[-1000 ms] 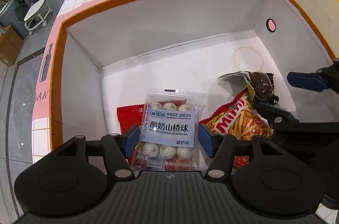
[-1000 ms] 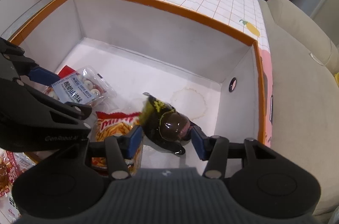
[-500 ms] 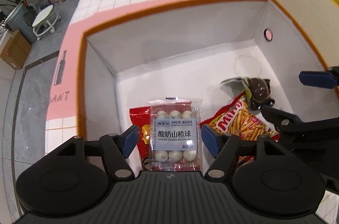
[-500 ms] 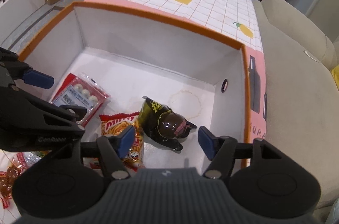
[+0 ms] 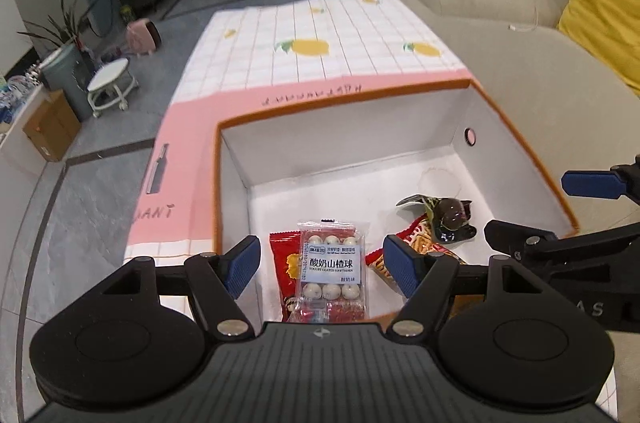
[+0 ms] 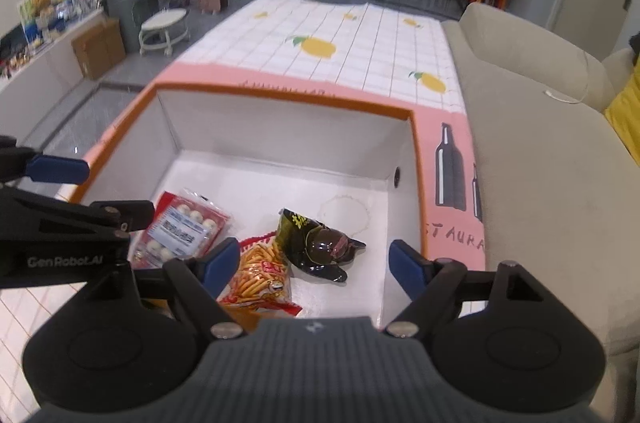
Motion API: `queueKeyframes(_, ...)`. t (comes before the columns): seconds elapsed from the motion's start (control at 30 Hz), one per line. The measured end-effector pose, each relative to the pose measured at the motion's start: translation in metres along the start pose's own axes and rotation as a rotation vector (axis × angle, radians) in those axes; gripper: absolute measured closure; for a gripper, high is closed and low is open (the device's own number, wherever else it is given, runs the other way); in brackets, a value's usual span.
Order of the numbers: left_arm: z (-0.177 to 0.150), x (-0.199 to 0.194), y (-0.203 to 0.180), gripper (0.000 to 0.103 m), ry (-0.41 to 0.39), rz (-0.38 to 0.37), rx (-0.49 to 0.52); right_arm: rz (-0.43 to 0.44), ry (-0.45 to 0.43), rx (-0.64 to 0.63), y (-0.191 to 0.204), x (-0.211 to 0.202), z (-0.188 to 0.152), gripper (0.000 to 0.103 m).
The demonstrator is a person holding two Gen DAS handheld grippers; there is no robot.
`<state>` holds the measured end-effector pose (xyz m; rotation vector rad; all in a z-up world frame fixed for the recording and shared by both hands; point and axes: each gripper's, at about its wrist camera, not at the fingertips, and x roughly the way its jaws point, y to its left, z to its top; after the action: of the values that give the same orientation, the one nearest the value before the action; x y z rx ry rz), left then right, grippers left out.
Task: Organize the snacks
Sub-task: 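Withdraw both tools and move the left tool toward the braised meat pack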
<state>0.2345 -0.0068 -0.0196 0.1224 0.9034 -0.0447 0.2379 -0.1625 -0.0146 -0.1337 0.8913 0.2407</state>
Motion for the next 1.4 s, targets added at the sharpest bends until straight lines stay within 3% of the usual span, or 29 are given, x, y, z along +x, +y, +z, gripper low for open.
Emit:
queueKeyframes(0.23,-0.024,-0.039,0.001,0.021,-0.075,0.034,-0.044,0.005,-0.082,0.052,-0.002,-0.04,-0.021,0.022)
queueKeyframes(0.53,-0.064,-0.07,0.007,0.02,-0.09,0.044,-0.093,0.009,-0.141,0.137,-0.004,-0.077,-0.064,0.018)
queueKeyframes(0.63,-0.083,-0.072,0.011,0.02,-0.06,0.022,-0.092,0.008,-0.137,0.135,0.0,-0.082,-0.082,0.013)
queueKeyframes(0.93,-0.137,-0.063,0.032,0.02,0.043,-0.021,-0.122,0.024,-0.072,0.177,-0.004,-0.076,-0.138,0.012)
queueKeyframes(1.2,-0.159,-0.039,0.046,0.02,0.143,-0.016,-0.113,0.023,-0.009,0.251,-0.004,-0.052,-0.167,0.012)
queueKeyframes(1.4,-0.159,-0.019,0.036,0.019,0.195,-0.027,-0.024,0.05,0.019,0.207,0.001,-0.039,-0.169,0.012)
